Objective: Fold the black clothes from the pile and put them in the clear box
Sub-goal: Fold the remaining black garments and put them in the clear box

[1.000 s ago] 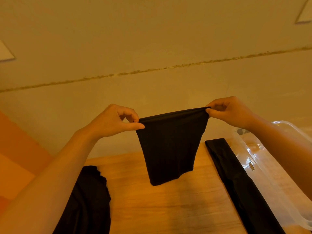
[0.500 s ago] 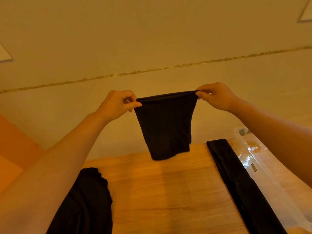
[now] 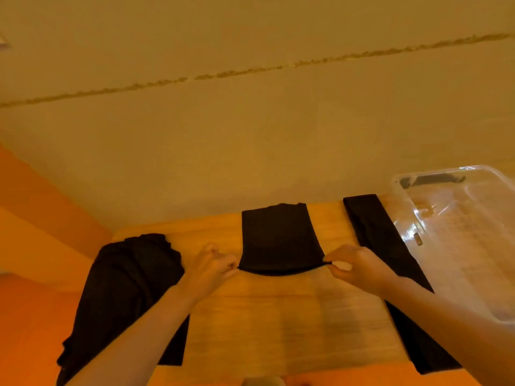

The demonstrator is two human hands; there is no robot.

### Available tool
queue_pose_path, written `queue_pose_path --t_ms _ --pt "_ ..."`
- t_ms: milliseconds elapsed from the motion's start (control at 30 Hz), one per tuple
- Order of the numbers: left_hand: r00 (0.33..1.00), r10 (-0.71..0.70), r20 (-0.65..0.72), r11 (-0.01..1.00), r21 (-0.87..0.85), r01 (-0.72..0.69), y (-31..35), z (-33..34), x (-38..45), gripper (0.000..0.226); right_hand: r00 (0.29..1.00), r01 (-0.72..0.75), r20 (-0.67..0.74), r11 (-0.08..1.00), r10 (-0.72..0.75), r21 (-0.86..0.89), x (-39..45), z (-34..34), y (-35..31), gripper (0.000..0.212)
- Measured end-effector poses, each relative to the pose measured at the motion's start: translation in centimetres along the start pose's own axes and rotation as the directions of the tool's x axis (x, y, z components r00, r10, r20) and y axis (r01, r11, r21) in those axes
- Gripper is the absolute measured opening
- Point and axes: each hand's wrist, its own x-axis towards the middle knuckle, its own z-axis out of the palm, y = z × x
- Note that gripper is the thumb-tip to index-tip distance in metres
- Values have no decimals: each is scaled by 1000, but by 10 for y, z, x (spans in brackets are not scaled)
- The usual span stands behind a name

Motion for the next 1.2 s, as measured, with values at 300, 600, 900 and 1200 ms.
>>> queue_pose_path --t_ms 300,600,900,1200 --pt "999 39 24 999 -9 -39 37 89 -106 13 973 229 78 939 -216 -259 -86 83 25 29" --pt "980 -176 -96 984 -50 172 72 95 -78 34 980 172 -49 946 -192 -275 -72 89 -3 36" --pt "881 -380 283 924 164 346 77 145 -78 65 996 -29 66 902 64 -432 -52 150 -5 65" --pt "864 -421 277 907 154 392 70 127 -105 69 990 -60 82 886 110 -460 -63 138 -1 69"
